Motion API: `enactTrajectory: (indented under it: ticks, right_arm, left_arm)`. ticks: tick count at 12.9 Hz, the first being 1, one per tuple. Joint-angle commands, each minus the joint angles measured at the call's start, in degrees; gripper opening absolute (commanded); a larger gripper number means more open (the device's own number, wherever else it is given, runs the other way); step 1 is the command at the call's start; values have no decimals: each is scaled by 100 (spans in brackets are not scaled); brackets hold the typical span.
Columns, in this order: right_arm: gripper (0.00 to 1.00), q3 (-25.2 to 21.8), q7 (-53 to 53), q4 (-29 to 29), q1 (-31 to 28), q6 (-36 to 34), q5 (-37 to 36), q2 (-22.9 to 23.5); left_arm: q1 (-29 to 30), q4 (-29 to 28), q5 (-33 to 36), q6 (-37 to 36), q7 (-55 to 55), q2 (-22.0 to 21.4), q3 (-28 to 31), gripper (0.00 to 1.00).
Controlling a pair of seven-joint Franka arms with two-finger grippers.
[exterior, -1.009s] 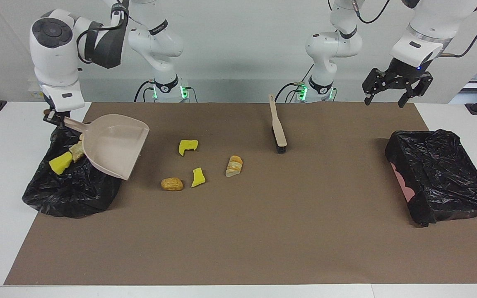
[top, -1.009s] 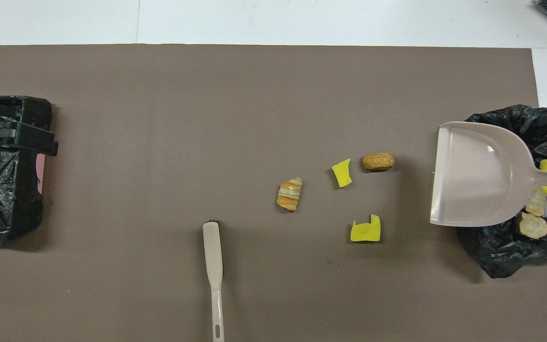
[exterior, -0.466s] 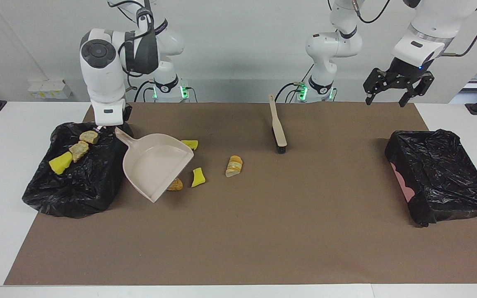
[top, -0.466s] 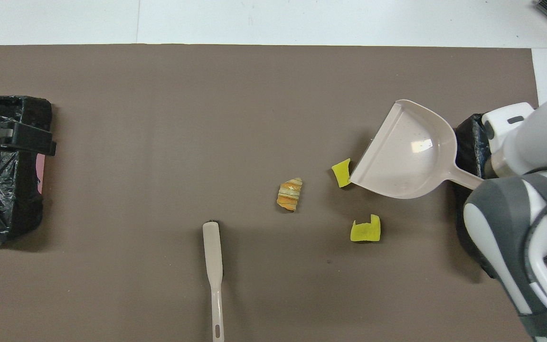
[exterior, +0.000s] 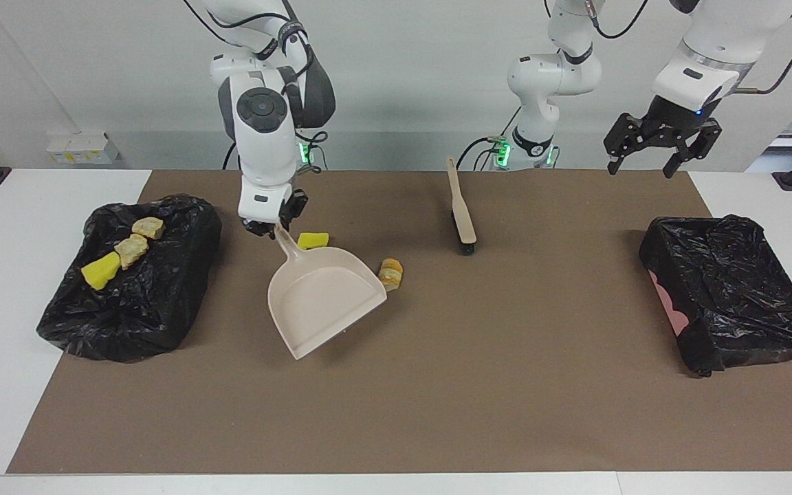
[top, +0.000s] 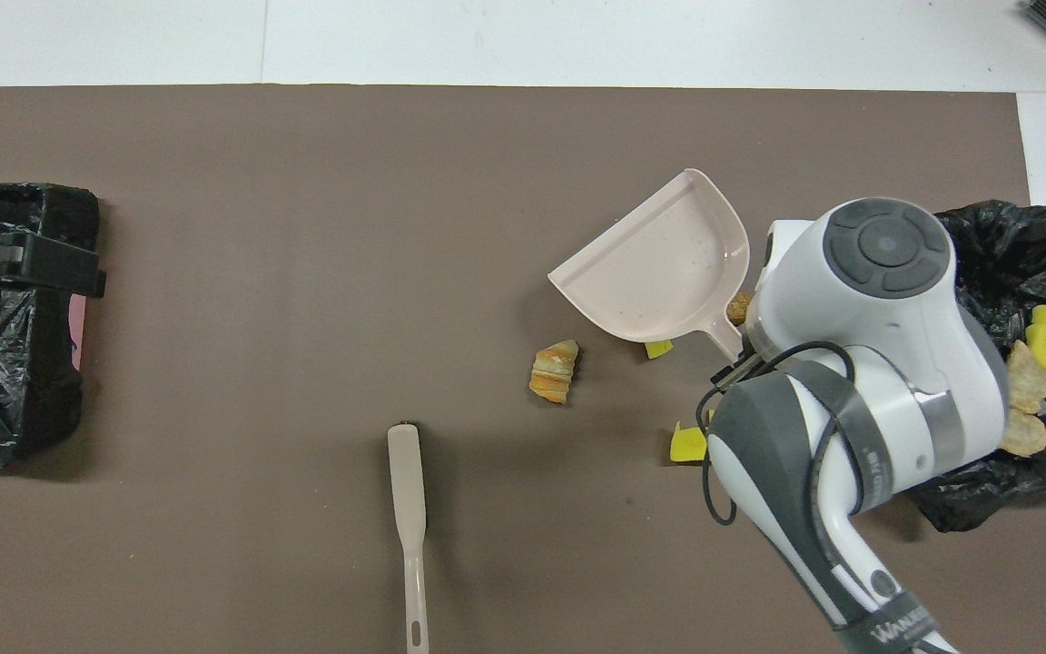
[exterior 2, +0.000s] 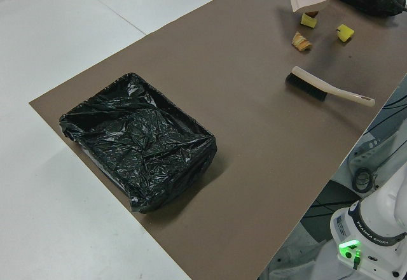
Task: Sweep and dump trash in bin
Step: 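Return the dustpan with the right gripper to the table center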
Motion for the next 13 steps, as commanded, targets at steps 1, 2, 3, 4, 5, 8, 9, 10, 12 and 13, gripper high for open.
enactTrajectory:
  ticks: [1,2,3,4,5,8,9,10,12,13]
  right_arm:
    - [0,-19,1465,765,380,-62,398,533]
    - [0,-19,1986,950,556,-18,486,682]
    - [0,-19,2330,1231,784,-26,557,945]
    - [0,-19,2638,1625,935,-70,670,1261]
    - [0,-19,3094,1977,1084,-70,767,1586]
    - [0,-19,4456,2857,1664,-70,847,2421]
    - [0,-19,4791,3094,1874,-18,952,2659]
    - [0,-19,4977,3332,2007,35,996,2888]
    - [0,-27,5172,3955,2253,26,1006,3423]
    - [0,-28,5207,4097,2315,61,1006,3557]
  left_arm:
    - [69,-240,95,93,-34,-189,-52,100]
    - [69,-240,95,93,-34,-189,-52,100]
    - [69,-240,103,93,-34,-189,-52,100]
    - [69,-240,95,102,-34,-189,-52,100]
    - [69,-240,95,93,-34,-189,-52,100]
    - [69,-240,95,102,-34,-189,-52,100]
    - [69,-240,95,93,-34,-189,-52,100]
    - [69,-240,103,102,-34,-189,-52,100]
    - [69,-240,95,102,-34,-189,-52,100]
    - [69,-240,103,93,-34,-189,-52,100]
